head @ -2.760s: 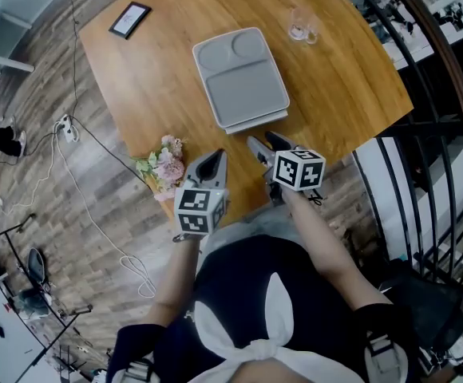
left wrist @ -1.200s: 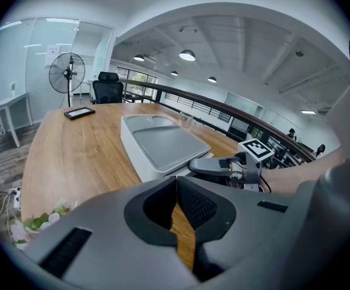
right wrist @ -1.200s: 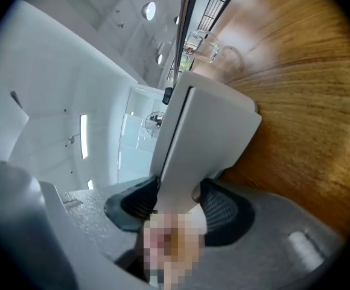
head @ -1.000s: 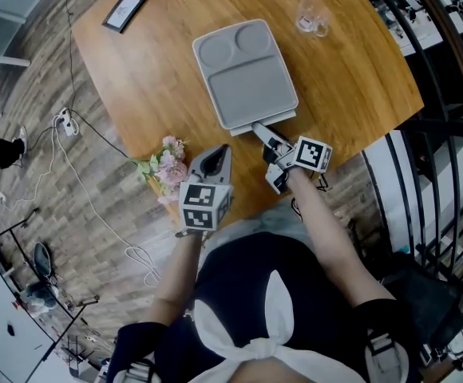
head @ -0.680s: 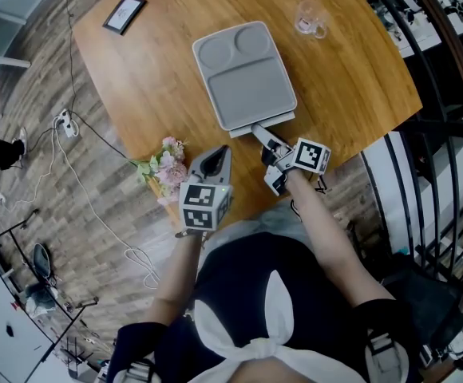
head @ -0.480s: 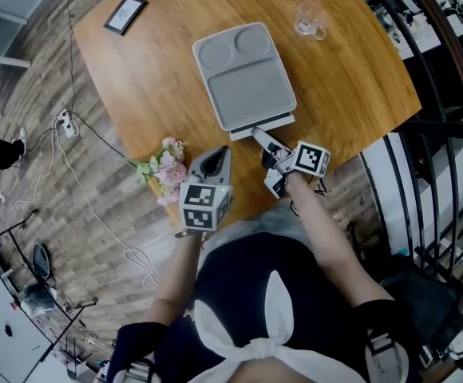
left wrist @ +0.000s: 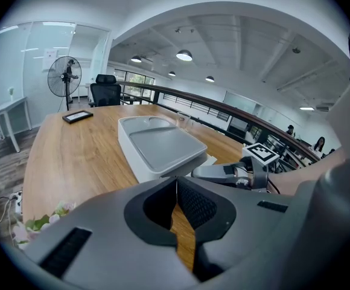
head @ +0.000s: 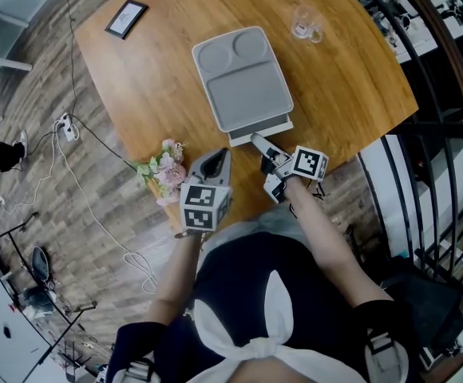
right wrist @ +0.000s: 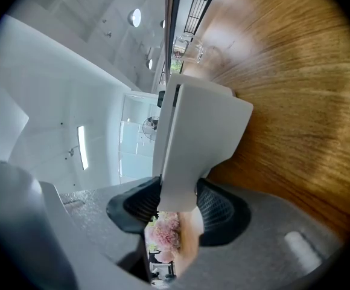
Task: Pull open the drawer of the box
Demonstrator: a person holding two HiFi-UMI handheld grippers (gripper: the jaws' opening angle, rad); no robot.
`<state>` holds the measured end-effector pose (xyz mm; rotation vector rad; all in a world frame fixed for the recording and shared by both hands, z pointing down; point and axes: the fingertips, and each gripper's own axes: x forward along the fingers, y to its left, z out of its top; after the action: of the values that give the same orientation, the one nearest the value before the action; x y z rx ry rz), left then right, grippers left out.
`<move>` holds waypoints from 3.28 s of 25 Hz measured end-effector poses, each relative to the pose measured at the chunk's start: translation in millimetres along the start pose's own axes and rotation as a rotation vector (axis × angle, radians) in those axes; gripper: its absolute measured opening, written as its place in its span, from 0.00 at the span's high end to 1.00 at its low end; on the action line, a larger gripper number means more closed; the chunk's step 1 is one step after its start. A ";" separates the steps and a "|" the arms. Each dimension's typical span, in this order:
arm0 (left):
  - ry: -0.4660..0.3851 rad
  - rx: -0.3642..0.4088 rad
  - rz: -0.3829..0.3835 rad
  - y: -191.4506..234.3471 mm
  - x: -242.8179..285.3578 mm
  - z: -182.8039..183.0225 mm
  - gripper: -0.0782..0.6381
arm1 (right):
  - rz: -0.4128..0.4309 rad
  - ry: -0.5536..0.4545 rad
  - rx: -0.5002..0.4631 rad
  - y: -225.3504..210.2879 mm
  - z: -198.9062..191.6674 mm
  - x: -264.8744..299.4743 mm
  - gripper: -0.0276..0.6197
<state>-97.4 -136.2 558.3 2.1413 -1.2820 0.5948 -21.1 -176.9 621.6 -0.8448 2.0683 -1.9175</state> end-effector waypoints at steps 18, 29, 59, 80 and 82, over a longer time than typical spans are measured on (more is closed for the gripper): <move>-0.021 0.046 0.000 -15.7 -13.4 3.4 0.87 | -0.002 -0.011 -0.005 2.5 -11.1 -21.1 0.67; 0.010 0.036 -0.021 -25.0 -19.0 -10.6 0.87 | -0.011 -0.019 0.003 0.4 -20.1 -31.4 0.67; -0.004 0.053 -0.001 -40.1 -45.4 -33.6 0.87 | -0.046 -0.016 0.023 -13.0 -58.2 -64.2 0.67; 0.009 0.021 -0.005 -53.1 -48.1 -59.6 0.87 | -0.042 0.001 -0.007 -16.7 -71.2 -86.4 0.67; 0.009 0.025 -0.003 -53.2 -48.6 -60.8 0.87 | -0.045 0.005 -0.009 -18.2 -73.2 -87.4 0.67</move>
<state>-76.4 -44.3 559.9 2.1578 -1.2723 0.6215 18.1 -68.6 629.1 -0.8974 2.0796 -1.9359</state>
